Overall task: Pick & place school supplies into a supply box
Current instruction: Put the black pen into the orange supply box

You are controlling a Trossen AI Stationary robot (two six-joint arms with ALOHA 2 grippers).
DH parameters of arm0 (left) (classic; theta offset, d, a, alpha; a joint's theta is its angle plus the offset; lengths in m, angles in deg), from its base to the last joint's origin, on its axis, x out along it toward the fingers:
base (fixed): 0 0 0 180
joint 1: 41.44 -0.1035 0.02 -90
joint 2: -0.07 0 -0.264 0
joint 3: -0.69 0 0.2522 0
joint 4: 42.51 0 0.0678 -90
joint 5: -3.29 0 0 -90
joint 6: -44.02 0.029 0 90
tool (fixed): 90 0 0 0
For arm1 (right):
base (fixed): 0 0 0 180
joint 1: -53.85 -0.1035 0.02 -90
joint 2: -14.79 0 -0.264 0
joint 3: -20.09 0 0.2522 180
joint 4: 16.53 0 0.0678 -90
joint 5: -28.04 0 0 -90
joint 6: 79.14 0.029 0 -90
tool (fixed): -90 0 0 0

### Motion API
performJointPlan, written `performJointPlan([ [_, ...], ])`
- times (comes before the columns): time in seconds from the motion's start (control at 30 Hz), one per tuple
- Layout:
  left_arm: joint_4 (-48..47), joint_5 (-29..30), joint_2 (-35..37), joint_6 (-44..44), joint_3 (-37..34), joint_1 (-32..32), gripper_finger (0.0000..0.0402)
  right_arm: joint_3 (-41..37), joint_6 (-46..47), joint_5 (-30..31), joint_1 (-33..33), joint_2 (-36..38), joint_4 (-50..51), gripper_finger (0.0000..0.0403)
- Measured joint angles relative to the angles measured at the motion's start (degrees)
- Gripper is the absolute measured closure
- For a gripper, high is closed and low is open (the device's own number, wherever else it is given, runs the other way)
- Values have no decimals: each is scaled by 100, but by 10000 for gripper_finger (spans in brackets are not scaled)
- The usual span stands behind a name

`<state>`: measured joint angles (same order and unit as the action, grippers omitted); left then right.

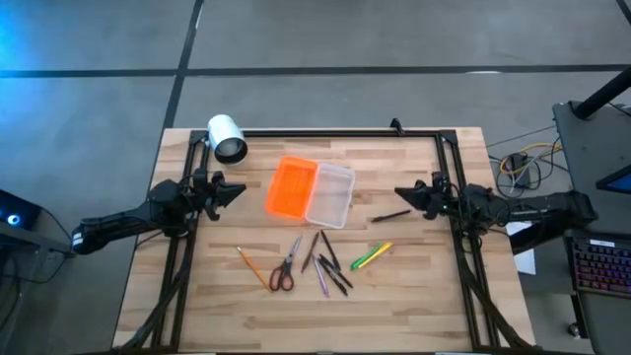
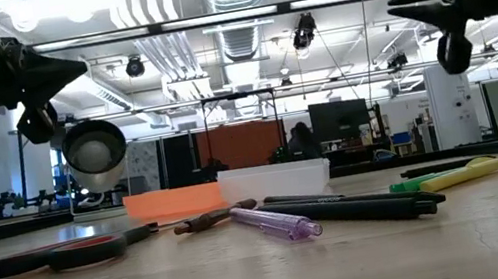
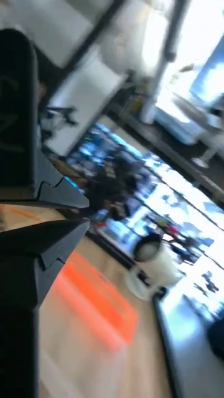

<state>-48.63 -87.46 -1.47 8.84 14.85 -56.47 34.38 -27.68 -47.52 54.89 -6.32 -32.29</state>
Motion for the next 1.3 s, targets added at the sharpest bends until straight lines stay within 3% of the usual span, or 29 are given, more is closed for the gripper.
performJointPlan([
  [0.2,0,0,0,0,0,0,401,-2,581,460,-3,-219,-638,369],
  [0.47,-3,0,-2,0,0,0,401,2,380,653,8,-539,-2355,369],
  [0.63,-4,0,-2,0,1,0,401,0,174,1387,26,-775,-2381,369],
  [0.73,-4,0,-2,0,2,0,401,2,132,1357,79,-997,-2236,369],
  [0.83,-4,-1,-2,0,1,0,401,19,389,1142,96,-1270,-1621,367],
  [0.97,-4,0,-2,0,2,0,401,530,289,557,126,-1651,322,340],
  [1.17,-5,-1,-2,0,0,0,401,2079,-1065,366,140,-2409,4142,273],
  [1.3,-4,0,-2,0,0,0,401,2881,-1887,306,149,-3049,5696,241],
])
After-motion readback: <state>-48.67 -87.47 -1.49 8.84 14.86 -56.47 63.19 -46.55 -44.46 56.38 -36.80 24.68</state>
